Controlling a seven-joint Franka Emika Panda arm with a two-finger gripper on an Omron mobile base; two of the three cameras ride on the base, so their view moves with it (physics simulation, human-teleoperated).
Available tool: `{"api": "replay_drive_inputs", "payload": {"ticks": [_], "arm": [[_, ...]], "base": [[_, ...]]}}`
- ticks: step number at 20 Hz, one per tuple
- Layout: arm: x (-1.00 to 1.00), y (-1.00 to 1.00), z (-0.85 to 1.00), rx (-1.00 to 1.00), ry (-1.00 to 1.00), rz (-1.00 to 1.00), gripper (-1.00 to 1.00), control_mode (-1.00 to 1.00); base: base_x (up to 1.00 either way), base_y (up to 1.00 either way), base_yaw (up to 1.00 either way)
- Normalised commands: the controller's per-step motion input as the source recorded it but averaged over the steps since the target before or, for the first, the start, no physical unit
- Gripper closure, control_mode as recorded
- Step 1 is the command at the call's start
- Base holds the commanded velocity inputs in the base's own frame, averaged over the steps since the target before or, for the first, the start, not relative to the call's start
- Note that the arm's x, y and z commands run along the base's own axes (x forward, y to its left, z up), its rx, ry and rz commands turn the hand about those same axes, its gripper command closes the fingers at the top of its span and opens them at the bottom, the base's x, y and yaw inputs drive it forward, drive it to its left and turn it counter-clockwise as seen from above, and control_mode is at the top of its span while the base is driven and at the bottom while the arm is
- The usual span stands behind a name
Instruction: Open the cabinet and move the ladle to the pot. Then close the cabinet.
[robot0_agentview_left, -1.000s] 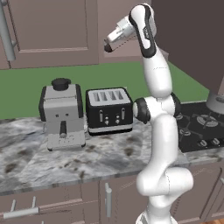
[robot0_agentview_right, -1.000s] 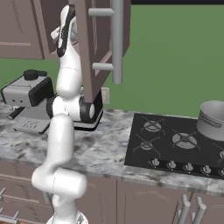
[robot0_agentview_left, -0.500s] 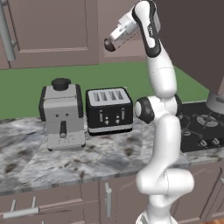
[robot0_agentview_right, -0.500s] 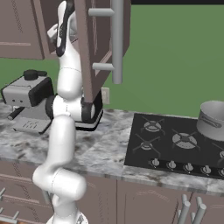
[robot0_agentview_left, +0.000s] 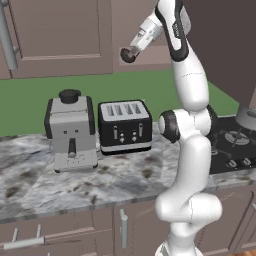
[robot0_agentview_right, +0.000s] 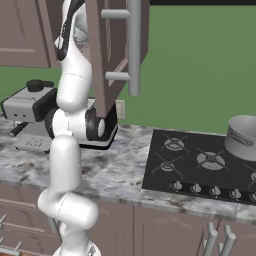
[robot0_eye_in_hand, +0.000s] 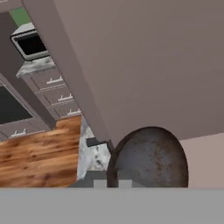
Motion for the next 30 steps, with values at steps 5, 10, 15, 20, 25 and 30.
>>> {"api": "replay_drive_inputs", "payload": {"ticks": [5,10,15,20,25,30], "arm": [[-1.00,0.07,0.00,-0.04,-0.18,-0.06,1.00,-1.00],[-1.00,0.23,0.00,-0.01,-0.20,-0.13,1.00,-1.00],[-1.00,0.28,0.00,-0.01,-0.20,-0.16,1.00,-1.00],[-1.00,0.21,0.00,-0.02,-0.15,-0.19,1.00,-1.00],[-1.00,0.14,0.02,-0.05,-0.02,-0.23,1.00,-1.00],[-0.86,0.08,0.00,-0.14,0.00,-0.25,1.00,-1.00]], "base": [[0.00,0.00,0.00],[0.00,0.00,0.00],[0.00,0.00,0.00],[0.00,0.00,0.00],[0.00,0.00,0.00],[0.00,0.00,0.00]]}}
